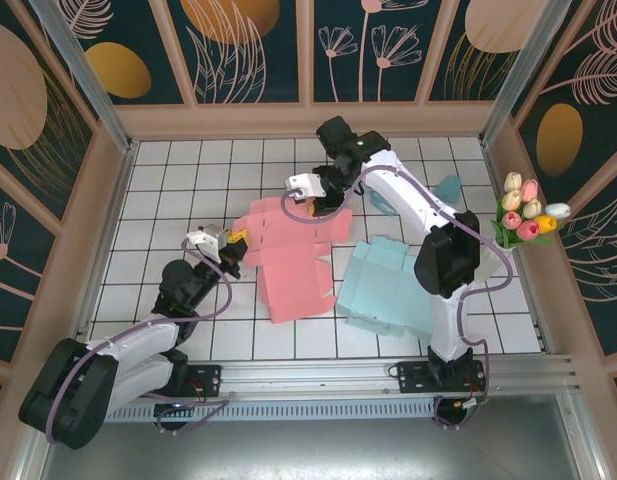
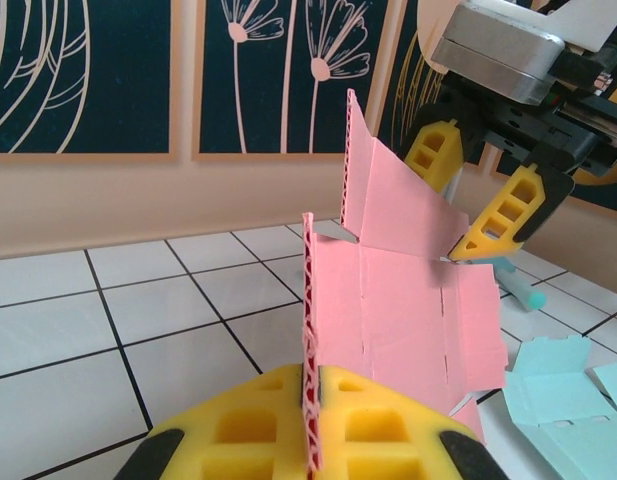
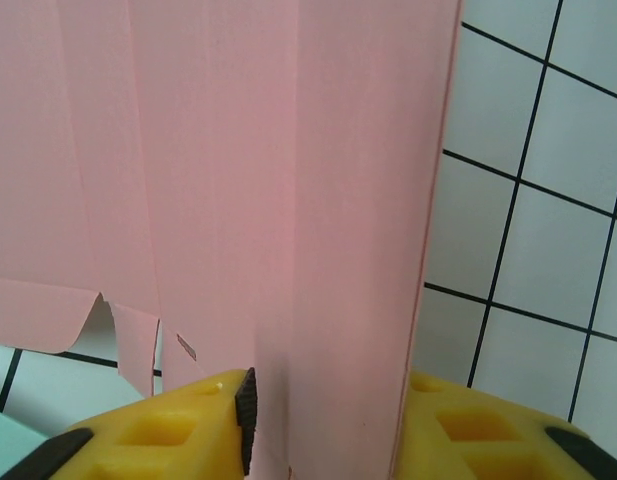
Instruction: Fold the paper box
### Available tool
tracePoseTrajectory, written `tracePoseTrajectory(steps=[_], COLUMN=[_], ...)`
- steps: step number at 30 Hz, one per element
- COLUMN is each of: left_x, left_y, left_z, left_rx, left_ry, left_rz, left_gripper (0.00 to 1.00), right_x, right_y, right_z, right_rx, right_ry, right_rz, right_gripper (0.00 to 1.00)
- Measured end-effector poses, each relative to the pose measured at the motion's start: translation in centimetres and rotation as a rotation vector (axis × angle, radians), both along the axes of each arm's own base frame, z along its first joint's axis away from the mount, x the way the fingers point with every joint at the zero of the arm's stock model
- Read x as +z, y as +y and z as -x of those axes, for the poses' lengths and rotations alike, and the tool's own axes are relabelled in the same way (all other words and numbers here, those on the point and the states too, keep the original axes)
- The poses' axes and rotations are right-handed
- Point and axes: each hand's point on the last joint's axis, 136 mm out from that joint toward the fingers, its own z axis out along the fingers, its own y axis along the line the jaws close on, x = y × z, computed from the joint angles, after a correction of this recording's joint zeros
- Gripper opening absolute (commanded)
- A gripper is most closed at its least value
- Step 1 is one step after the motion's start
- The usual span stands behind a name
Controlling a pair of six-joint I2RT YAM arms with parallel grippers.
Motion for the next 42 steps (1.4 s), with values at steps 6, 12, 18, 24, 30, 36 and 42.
tracePoseTrajectory(steps=[6, 12, 18, 24, 30, 36, 42], left_x=[0.0, 0.0, -0.3, 1.0, 5.0, 7.6, 5.1], left_y=[0.0, 0.0, 0.3, 2.3, 5.3, 3.3, 0.8], left_z=[0.0, 0.0, -0.2, -0.6, -0.1, 0.5, -1.2], left_rx=[-0.001, 0.003, 0.024, 0.14, 0.272, 0.13, 0.061], left_ry=[0.0, 0.001, 0.012, 0.029, 0.04, 0.103, 0.261], left_rz=[0.0, 0.0, -0.003, 0.067, 0.247, 0.388, 0.392], left_gripper=[0.0, 0.0, 0.13, 0.35, 0.3, 0.21, 0.12], right_x=[-0.2, -0.3, -0.4, -0.2, 0.9, -0.1, -0.8], right_y=[-0.3, -0.3, -0.4, -0.3, -0.6, -0.7, -0.7], right_z=[-0.1, -0.1, 0.1, -0.1, -1.9, -3.0, -3.1], right_rx=[-0.008, -0.01, -0.012, -0.058, -0.184, -0.261, -0.277], right_ry=[-0.008, -0.016, -0.01, -0.007, -0.045, -0.037, -0.023], right_rz=[0.02, 0.036, 0.047, 0.054, 0.066, 0.088, 0.099], right_gripper=[0.25, 0.01, 0.0, 0.0, 0.0, 0.0, 0.0])
